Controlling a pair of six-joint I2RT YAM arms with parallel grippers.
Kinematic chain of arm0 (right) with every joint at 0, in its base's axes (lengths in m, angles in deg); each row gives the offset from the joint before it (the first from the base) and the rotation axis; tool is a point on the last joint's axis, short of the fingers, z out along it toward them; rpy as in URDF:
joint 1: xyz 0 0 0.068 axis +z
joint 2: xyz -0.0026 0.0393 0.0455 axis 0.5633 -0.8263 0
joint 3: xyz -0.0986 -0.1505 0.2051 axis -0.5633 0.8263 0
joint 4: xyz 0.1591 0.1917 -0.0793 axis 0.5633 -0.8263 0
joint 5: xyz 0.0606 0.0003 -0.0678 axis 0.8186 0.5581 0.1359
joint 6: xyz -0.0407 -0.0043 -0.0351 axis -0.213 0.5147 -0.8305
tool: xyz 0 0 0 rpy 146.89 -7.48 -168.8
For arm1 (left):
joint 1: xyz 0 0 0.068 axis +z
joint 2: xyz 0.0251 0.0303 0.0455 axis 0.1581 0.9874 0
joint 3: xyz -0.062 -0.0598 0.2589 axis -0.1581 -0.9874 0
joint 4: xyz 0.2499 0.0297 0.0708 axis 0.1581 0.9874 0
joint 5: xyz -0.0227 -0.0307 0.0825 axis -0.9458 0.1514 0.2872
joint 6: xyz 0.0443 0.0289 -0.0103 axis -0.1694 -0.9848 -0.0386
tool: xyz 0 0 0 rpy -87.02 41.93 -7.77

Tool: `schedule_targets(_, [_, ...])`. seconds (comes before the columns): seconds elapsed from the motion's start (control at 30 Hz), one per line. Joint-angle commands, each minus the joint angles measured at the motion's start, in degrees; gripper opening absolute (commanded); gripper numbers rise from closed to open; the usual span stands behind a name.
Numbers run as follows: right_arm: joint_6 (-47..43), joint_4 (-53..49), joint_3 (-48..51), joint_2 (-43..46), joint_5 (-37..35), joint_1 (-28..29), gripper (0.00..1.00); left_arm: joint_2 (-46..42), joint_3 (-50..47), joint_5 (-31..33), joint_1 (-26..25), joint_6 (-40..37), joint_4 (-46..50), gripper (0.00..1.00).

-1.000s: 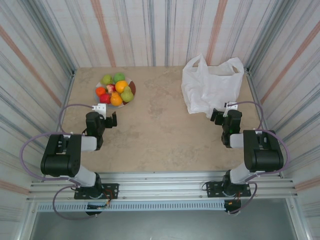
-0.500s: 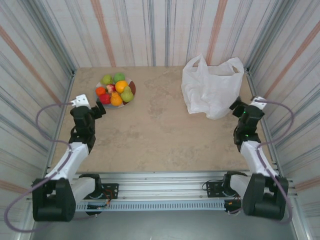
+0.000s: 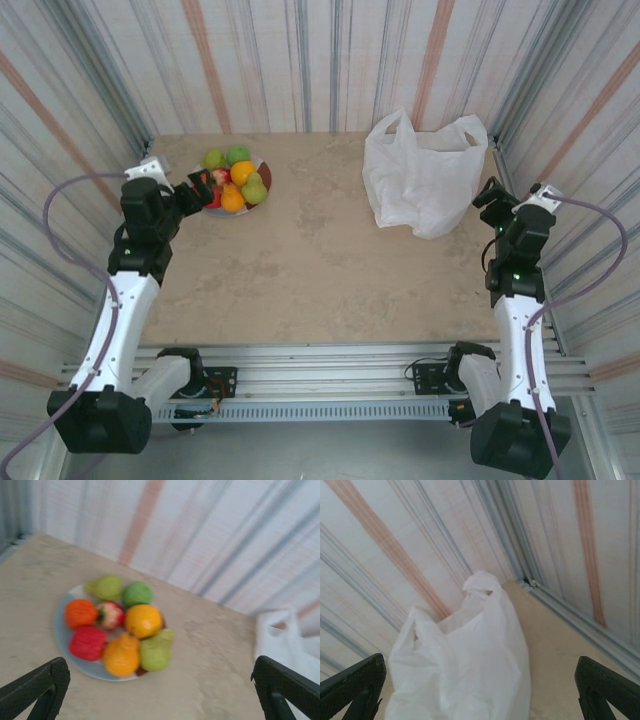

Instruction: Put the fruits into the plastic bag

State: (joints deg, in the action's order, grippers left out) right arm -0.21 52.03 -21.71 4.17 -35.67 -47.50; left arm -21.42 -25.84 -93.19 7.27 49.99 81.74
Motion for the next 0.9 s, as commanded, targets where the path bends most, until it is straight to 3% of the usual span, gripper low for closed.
schedule_targets(0.0, [2.7,-4.5,-3.2,-0.4,5.0,0.3,0.99,2.4,5.7,-14.5,0.4,0.6,8.5,0.99])
schedule_targets(0.2, [3.1,-7.2,-5.1,-3.7,7.7,4.1,0.99,6.1,10.7,-23.9,0.4,1.2,10.5,0.99])
schedule_targets(0.4, [0.4,-8.9,-7.7,-11.5,3.6,13.9,0.99,10.0,13.6,-28.0,-0.9,2.6,10.1,0.99])
schedule_targets(0.7, [-8.5,-16.4,-23.9,-37.0,-8.8,29.7,0.97,19.5,24.7,-11.9,-15.8,-14.3,22.5,0.99])
schedule_targets(0.87, [-11.6,-19.3,-33.7,-51.4,-12.1,31.7,0.83,23.7,28.2,-12.5,-17.1,-15.8,28.1,0.99])
